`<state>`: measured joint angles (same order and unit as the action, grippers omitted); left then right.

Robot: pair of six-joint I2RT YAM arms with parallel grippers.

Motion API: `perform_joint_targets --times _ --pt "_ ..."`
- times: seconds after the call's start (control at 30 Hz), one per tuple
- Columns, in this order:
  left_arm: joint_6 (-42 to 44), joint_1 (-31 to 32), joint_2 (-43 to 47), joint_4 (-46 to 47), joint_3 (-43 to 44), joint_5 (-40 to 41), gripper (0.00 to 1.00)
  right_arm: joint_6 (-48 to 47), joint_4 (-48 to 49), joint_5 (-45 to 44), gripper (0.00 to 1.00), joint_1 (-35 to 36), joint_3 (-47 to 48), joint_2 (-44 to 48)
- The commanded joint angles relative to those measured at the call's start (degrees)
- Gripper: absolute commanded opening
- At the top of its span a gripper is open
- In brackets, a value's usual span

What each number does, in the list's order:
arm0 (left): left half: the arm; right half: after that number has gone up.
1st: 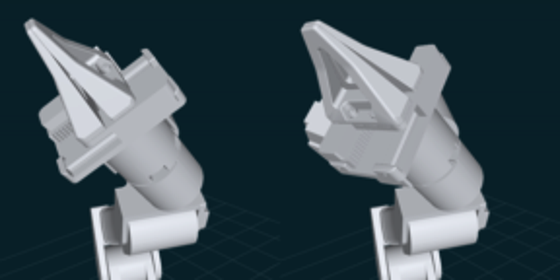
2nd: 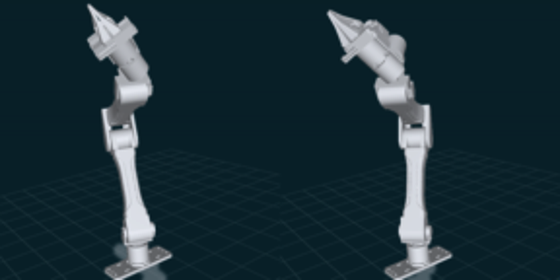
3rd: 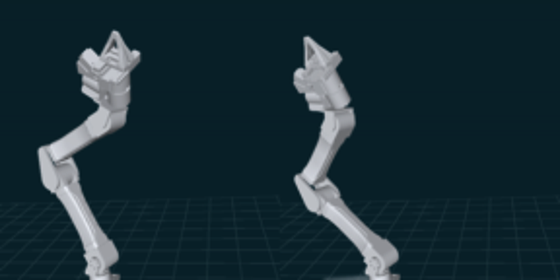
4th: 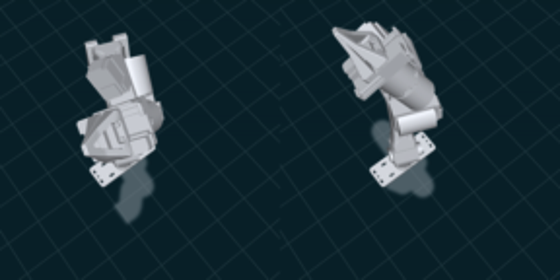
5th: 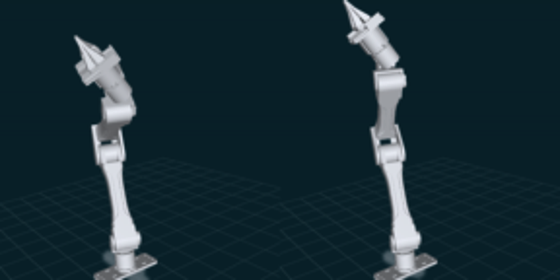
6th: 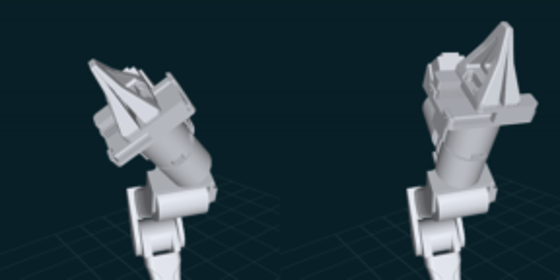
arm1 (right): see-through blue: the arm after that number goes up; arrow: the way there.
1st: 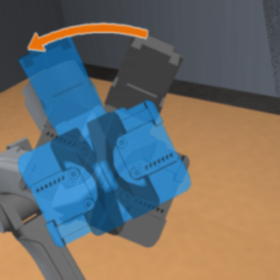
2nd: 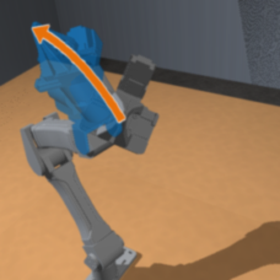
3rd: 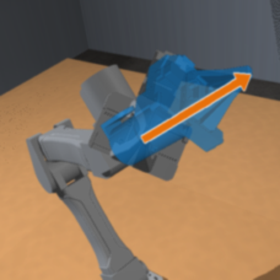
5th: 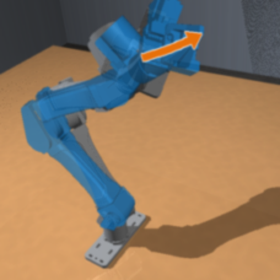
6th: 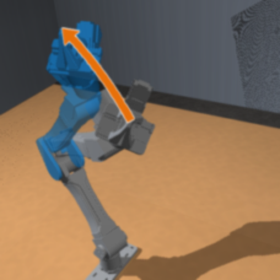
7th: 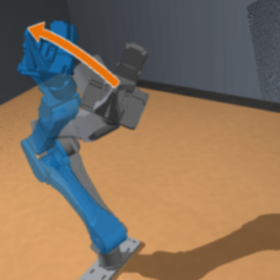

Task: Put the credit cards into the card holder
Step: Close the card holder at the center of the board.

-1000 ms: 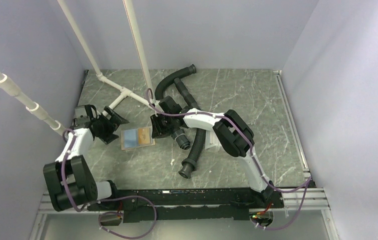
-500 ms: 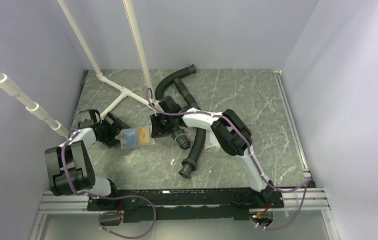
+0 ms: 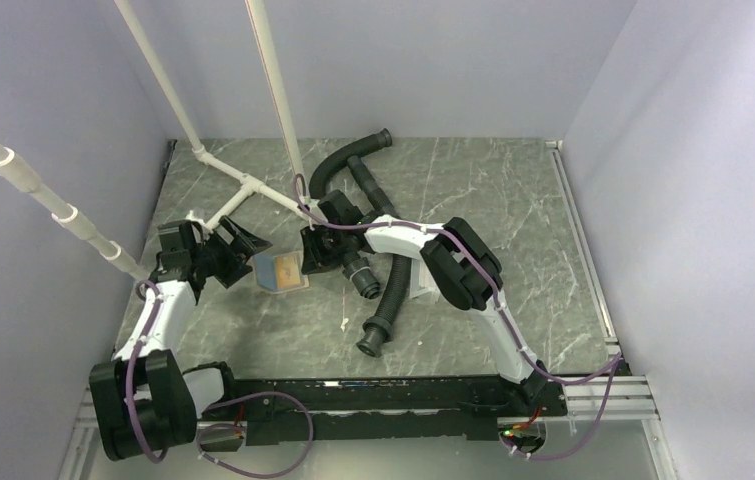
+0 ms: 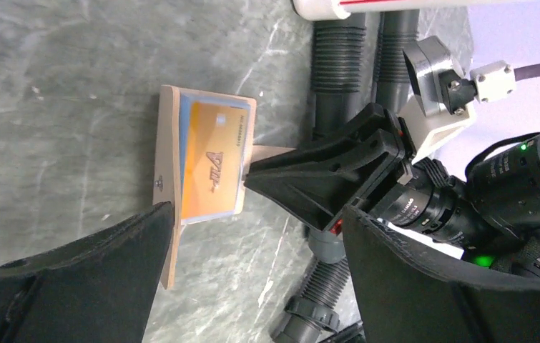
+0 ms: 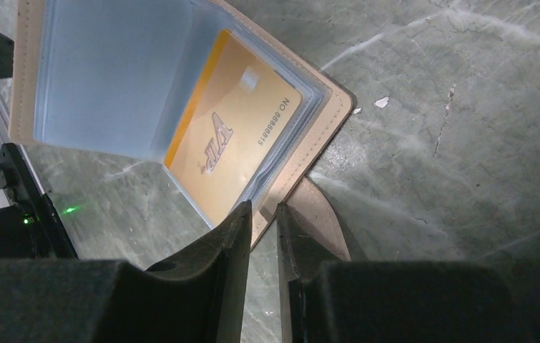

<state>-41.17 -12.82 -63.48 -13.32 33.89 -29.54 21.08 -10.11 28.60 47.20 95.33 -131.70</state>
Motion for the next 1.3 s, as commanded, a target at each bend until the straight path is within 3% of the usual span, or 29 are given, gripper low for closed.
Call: perform_joint_targets --times 0.0,0.13,0.33,0.53,0.7,0.87,1.0,1.17,1.27 --pt "-4.6 2.3 -2.1 4.5 1.0 -5.2 0.93 0.3 0.0 -0.6 0.23 0.4 0.7 -1.2" --pt "-7.0 6.6 -6.1 10.1 1.0 -4.7 0.93 1.6 -1.7 -2.8 0.28 0.4 -0.3 2.8" --pt "-9.3 11.8 -11.1 16.4 1.6 -3.8 0.94 4.1 -2.5 -8.5 0.43 -1.1 -8.4 14.9" --pt "-8.9 12.0 -17.4 17.5 2.8 -7.1 0.96 7.0 1.1 -11.4 0.52 -5.7 -17.6 25.0" --pt "-8.9 10.2 -21.4 13.7 4.2 -7.2 0.88 9.0 3.5 -11.9 0.52 -6.0 -15.7 23.4" --pt "-8.4 9.1 -24.0 9.9 4.0 -6.6 0.66 10.7 3.9 -12.3 0.41 -4.6 -11.0 18.4" --pt "-8.2 7.8 -24.4 8.7 3.3 -6.3 0.41 10.5 4.3 -14.4 0.31 -2.7 -8.0 15.2" --pt "-6.3 5.4 -25.6 1.8 6.1 -5.0 0.09 8.1 -0.8 -17.7 0.34 -1.2 -1.6 10.6" --pt "-5.5 4.8 -26.0 -0.3 6.8 -4.5 0.02 7.9 -2.5 -18.5 0.33 -0.9 0.7 8.8"
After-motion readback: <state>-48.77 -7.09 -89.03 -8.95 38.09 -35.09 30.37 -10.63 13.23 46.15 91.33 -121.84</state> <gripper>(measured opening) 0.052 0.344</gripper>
